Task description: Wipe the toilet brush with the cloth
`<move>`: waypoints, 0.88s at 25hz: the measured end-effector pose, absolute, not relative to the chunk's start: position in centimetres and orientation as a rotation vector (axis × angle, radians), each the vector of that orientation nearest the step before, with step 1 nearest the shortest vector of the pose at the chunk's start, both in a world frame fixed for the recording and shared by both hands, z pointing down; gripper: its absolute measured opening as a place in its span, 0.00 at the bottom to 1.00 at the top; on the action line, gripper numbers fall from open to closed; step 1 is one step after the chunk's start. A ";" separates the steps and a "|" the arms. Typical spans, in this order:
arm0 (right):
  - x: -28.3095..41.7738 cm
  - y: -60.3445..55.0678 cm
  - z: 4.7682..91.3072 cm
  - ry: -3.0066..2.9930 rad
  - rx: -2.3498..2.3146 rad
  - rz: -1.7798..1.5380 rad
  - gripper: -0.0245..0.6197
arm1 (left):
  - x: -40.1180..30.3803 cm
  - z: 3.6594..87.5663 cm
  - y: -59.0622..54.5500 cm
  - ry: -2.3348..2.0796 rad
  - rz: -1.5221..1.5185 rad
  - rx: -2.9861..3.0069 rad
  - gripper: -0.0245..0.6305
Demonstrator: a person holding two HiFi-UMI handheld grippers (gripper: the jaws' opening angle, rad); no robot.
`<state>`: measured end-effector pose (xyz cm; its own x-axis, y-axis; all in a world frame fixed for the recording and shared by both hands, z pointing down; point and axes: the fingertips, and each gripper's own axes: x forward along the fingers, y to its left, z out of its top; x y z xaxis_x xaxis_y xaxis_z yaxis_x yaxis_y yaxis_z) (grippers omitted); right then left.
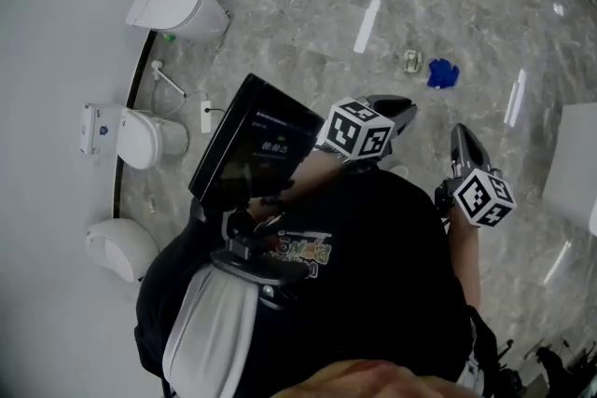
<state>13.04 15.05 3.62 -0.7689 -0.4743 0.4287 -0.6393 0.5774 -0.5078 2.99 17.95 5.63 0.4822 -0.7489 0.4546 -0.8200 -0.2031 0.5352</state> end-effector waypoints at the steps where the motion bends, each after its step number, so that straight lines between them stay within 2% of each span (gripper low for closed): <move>1: 13.3 15.4 4.0 -2.572 0.907 0.959 0.04 | 3.6 5.9 18.4 -1.306 0.131 1.985 0.13; 4: 12.1 15.7 4.7 -2.571 0.878 0.999 0.04 | 2.8 6.2 18.7 -1.310 0.133 1.992 0.13; 9: 7.7 13.6 3.9 -2.564 0.946 1.086 0.04 | -3.0 5.3 16.0 -1.278 0.088 1.945 0.13; 14: 4.0 13.2 3.4 -2.595 0.980 1.021 0.04 | -7.1 3.9 13.7 -1.261 0.052 1.969 0.13; 22: 4.3 13.4 4.6 -2.590 1.035 1.036 0.04 | -6.6 3.4 13.4 -1.243 0.007 1.993 0.13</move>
<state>4.27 13.38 4.60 -0.7458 -0.5441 0.3844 -0.6591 0.5186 -0.5446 -6.61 13.40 3.45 0.5235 -0.7620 0.3813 -0.7664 -0.2256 0.6014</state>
